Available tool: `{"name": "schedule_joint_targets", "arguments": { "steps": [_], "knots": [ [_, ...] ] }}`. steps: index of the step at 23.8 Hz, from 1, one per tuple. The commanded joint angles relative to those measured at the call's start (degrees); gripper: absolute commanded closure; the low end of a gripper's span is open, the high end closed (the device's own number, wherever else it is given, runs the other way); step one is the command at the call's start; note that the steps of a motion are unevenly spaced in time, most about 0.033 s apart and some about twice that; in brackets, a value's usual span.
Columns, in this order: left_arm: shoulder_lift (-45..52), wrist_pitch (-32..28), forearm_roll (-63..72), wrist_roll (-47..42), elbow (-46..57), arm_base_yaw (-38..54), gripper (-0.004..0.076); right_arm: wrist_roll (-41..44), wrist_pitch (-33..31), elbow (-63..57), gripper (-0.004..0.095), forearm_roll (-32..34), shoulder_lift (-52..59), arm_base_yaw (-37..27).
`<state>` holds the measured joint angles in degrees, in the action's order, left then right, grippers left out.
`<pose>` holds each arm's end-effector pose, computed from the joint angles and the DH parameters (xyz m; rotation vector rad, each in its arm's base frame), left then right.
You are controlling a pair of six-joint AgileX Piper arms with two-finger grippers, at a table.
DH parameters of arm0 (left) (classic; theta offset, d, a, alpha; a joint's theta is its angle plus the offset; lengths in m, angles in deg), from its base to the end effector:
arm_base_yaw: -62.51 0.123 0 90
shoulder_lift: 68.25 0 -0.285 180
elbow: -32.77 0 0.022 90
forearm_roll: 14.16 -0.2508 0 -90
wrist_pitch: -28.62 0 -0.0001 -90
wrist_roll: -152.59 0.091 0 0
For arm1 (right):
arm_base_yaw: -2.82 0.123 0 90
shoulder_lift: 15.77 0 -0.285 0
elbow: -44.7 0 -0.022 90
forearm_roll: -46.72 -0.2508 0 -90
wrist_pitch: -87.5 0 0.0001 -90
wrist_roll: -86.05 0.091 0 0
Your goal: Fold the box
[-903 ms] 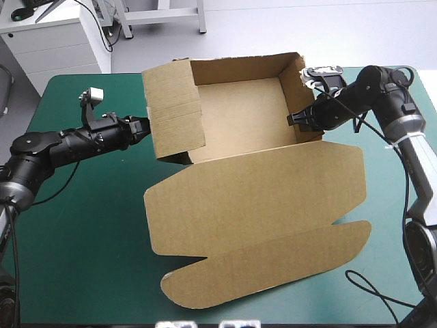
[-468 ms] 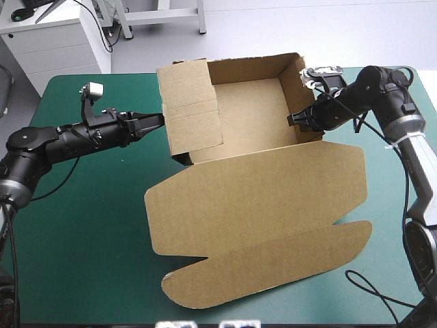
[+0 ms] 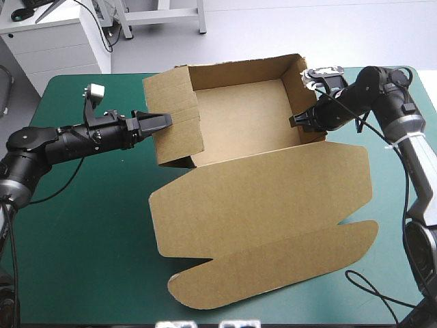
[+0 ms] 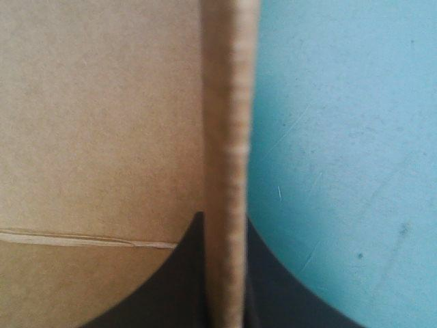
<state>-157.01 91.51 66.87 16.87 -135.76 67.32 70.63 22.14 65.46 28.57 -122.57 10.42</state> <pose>0.2887 -0.0560 0.3653 0.1502 2.0085 -1.3255 0.3675 0.0750 0.3593 -0.4434 2.5631 0.3754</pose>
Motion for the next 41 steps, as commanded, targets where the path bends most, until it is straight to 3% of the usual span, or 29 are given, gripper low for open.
{"name": "schedule_joint_targets", "arguments": {
  "steps": [1, 11, 14, 16, 19, 25, 29, 35, 41],
  "knots": [
    [2.1, 1.1, 4.7, -0.4, -1.9, -0.5, 0.0211, 0.0, 2.1, 1.8, 0.0921, -1.8, 2.7, 0.0],
    [2.0, -0.3, 5.6, -0.4, -1.9, -0.5, 0.0211, 0.0, 2.3, 1.8, 0.0921, -1.8, 2.7, 0.0],
    [2.0, -0.3, 2.0, -3.9, -3.6, -0.8, 0.0211, 0.0, 2.5, 1.8, 0.0921, -1.8, 2.7, 0.0],
    [2.0, -2.7, -6.0, -9.3, -7.5, -3.1, 0.0211, 0.0, 2.7, 1.8, 0.0921, -1.8, 2.7, 0.0],
    [2.0, -11.2, -22.1, -23.6, -13.9, -10.4, 0.0211, 0.4, 3.2, 2.0, 0.0921, -1.8, 2.7, 0.0],
    [2.0, -21.3, -51.6, -51.2, -14.9, -22.8, 0.0211, 0.5, 3.2, 2.5, 0.0919, -1.6, 2.7, 0.3],
    [0.9, -25.2, -62.2, -63.0, -14.9, -26.8, 0.0211, 3.7, 5.1, 2.5, 0.0919, 4.3, 2.8, 4.9],
    [-3.1, -23.6, -62.2, -64.4, -14.9, -27.1, 0.0211, 7.2, 6.7, 5.3, 0.0919, 7.8, 2.8, 9.8],
    [-2.5, -20.8, -63.1, -64.4, -14.9, -27.1, 0.0211, 8.1, 4.6, 8.5, 0.0919, 9.1, 2.8, 10.1]
  ]
}}
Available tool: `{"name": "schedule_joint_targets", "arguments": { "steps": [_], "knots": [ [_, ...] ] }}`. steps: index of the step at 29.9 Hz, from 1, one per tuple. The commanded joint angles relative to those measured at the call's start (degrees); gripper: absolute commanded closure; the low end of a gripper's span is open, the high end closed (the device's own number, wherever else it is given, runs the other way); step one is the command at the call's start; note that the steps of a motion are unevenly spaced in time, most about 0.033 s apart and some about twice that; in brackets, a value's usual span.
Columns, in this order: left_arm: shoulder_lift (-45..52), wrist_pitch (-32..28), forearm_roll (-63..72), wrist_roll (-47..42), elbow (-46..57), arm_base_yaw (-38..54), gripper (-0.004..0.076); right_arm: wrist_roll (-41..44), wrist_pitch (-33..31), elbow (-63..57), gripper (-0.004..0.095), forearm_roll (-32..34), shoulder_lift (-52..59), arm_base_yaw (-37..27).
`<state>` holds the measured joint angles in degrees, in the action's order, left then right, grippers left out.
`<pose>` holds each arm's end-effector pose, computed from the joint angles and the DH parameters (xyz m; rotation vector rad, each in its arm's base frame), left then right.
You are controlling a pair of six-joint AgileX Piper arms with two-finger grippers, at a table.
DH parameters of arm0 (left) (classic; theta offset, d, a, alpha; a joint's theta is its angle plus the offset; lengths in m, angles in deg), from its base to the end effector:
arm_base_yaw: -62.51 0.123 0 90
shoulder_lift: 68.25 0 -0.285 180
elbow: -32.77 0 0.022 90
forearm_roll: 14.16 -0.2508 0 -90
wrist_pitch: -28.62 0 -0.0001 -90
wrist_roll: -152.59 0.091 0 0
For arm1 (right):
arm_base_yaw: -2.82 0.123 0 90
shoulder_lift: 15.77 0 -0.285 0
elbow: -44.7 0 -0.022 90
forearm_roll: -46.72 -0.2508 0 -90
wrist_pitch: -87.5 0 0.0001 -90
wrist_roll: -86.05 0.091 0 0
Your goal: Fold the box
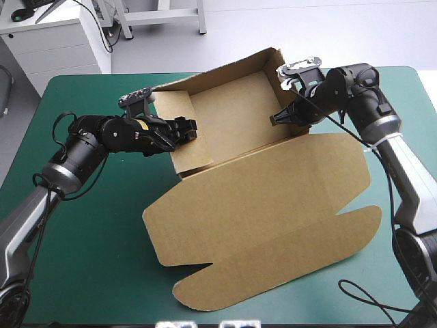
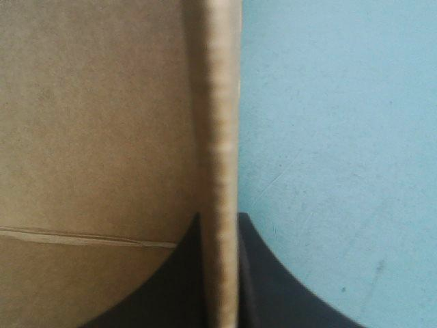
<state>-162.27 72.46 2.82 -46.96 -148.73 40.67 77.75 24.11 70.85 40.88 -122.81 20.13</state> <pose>0.3035 -0.1415 0.3551 -0.1130 2.4445 -0.6801 0.3609 0.1212 0.3834 -0.5388 2.4634 0.1970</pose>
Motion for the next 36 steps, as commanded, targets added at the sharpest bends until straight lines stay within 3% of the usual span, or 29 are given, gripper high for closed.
{"name": "schedule_joint_targets", "arguments": {
  "steps": [1, 15, 23, 27, 30, 33, 36],
  "knots": [
    [2.9, -1.7, 0.8, -0.6, -2.0, -0.4, 0.0211, 1.0, 2.3, 3.4, 0.0919, -3.2, 3.1, 0.4],
    [3.1, -1.1, 1.0, -0.8, -2.3, -0.4, 0.0218, 2.5, 1.9, 3.8, 0.0917, -1.5, 3.1, 1.0],
    [3.1, -2.6, 1.2, -0.9, -2.3, -0.4, 0.0324, 7.0, 3.7, 3.9, 0.0916, 8.2, 3.1, 5.9],
    [2.7, -3.0, 0.5, -1.2, -2.3, -0.4, 0.0363, 8.3, 4.1, 4.4, 0.0916, 10.0, 3.1, 7.4],
    [2.2, -4.1, 0.2, -1.2, -2.3, -0.4, 0.0492, 8.3, 4.1, 5.8, 0.0916, 10.1, 3.1, 8.4],
    [2.1, -5.6, -0.4, -1.1, -2.3, -0.5, 0.0728, 8.3, 3.5, 7.6, 0.0916, 10.3, 3.1, 9.2],
    [2.1, -7.3, -0.5, -1.2, -2.3, -0.5, 0.0731, 8.3, 3.3, 8.4, 0.0916, 10.4, 3.1, 9.7]
  ]
}}
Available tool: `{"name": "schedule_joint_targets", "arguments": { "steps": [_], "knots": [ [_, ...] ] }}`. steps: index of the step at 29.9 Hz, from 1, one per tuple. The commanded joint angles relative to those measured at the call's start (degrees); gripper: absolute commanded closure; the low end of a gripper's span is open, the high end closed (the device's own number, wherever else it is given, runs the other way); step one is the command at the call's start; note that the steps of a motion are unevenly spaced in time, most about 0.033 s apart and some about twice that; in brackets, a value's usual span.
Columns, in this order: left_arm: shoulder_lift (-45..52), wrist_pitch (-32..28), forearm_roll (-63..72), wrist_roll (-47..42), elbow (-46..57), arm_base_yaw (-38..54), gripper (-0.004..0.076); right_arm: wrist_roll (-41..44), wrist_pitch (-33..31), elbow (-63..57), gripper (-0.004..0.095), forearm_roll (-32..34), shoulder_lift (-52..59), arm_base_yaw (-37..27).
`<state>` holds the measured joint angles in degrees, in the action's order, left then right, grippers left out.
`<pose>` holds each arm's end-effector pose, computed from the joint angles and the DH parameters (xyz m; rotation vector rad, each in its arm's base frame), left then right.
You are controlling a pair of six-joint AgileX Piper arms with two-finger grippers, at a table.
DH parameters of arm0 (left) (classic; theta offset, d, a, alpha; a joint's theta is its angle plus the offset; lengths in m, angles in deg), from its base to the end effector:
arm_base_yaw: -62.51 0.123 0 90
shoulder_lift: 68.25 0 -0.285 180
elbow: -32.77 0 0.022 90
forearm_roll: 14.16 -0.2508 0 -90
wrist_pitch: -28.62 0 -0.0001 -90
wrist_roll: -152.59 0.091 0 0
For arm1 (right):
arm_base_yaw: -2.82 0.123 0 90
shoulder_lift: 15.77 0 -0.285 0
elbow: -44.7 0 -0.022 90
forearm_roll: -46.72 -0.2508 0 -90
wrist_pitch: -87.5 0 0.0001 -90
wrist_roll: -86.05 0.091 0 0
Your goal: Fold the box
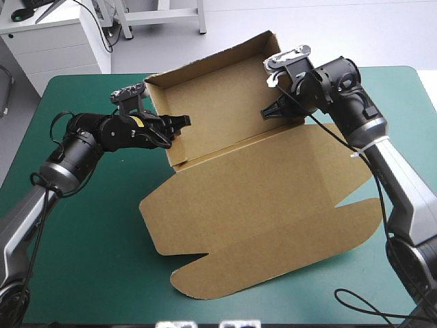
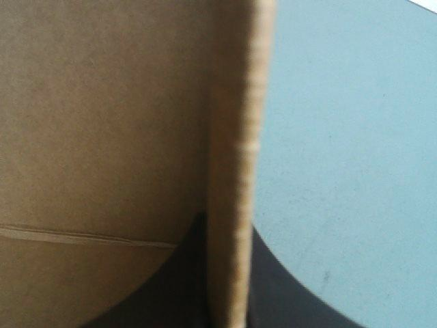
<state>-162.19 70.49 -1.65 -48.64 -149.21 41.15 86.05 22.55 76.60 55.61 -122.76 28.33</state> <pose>0.3087 -0.1349 0.3591 -0.1181 2.3950 -0.6116 0.3467 0.1513 0.4125 -0.5533 2.3640 -0.0002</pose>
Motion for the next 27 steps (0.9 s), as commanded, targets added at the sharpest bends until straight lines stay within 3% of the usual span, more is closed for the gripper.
{"name": "schedule_joint_targets", "arguments": {
  "steps": [1, 7, 10, 20, 25, 27],
  "knots": [
    [2.0, -5.9, 3.8, 0.0, -1.8, -1.0, 0.0731, 0.4, 4.7, 2.7, 0.0916, -4.4, 3.0, 1.5],
    [1.5, -5.8, 0.0, -0.8, -1.8, -1.0, 0.0731, 1.6, 4.3, 2.7, 0.0916, -4.3, 3.0, 1.5],
    [0.6, -2.9, -2.4, -0.8, -3.1, -1.0, 0.0731, 2.8, 4.3, 2.7, 0.0916, -3.9, 3.0, 1.5],
    [-9.5, 21.9, -9.4, -0.3, -24.3, -1.0, 0.0731, 8.7, -1.1, 2.7, 0.0919, 0.5, 2.9, -0.8],
    [-15.5, 31.9, -9.4, 1.5, -35.2, -1.0, 0.0731, 6.0, -3.3, 2.6, 0.0927, -6.3, 2.3, -6.1],
    [-17.1, 31.9, -8.8, 1.4, -36.7, -1.0, 0.0731, 4.8, -5.8, 2.6, 0.0927, -7.8, 1.3, -7.7]
  ]
}}
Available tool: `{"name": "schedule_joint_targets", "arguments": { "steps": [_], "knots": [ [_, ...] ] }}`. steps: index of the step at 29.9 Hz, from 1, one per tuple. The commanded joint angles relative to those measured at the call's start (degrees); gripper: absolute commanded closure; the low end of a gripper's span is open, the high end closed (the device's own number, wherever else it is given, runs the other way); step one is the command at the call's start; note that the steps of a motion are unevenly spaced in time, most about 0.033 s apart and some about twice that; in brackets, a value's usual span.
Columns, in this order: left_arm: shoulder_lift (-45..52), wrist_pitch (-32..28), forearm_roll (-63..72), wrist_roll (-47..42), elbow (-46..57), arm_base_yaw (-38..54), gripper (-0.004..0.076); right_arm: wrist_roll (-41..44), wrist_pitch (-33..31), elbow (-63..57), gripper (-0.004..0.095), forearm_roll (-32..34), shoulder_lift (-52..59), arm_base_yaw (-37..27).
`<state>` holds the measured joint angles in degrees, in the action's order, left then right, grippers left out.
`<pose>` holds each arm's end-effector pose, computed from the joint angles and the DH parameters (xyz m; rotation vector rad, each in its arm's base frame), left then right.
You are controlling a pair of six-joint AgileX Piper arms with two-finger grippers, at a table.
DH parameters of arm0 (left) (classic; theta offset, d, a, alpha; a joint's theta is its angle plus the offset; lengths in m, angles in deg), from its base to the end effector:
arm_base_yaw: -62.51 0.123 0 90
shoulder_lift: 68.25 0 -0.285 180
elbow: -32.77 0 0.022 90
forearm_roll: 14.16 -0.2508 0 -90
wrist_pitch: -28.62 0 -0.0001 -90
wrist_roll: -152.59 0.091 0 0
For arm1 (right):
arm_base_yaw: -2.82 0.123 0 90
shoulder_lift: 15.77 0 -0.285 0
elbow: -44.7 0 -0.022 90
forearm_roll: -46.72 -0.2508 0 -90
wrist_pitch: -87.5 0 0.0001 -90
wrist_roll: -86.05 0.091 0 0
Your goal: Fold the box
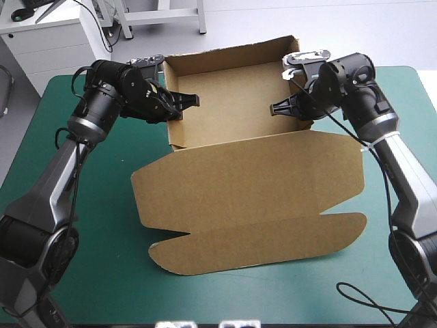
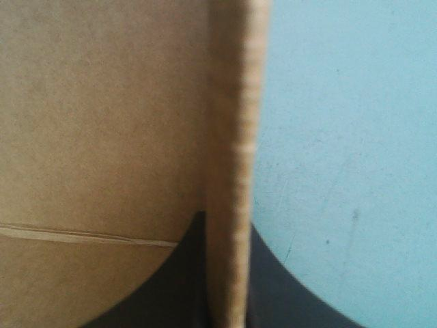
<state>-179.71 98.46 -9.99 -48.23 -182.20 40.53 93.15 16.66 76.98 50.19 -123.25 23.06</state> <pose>0.3624 -0.1530 0.3927 0.0206 2.5959 -0.3784 0.3519 0.1242 0.4048 -0.2947 2.5322 0.1056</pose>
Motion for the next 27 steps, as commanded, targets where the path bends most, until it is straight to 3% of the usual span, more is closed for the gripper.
{"name": "schedule_joint_targets", "arguments": {
  "steps": [1, 14, 27],
  "knots": [
    [-0.3, 4.0, -0.4, 0.9, -4.0, -0.4, 0.0731, -2.4, -0.7, 2.2, 0.0926, -2.4, 1.1, -2.8],
    [-8.4, 4.0, -2.1, 1.0, -4.1, -1.1, 0.0731, -3.6, -0.7, 1.0, 0.0926, -6.8, -9.8, -3.1],
    [-13.7, 4.0, -3.8, 1.0, -3.4, -3.0, 0.0731, -4.4, -0.7, 1.0, 0.0926, -6.6, -12.5, -3.1]
  ]
}}
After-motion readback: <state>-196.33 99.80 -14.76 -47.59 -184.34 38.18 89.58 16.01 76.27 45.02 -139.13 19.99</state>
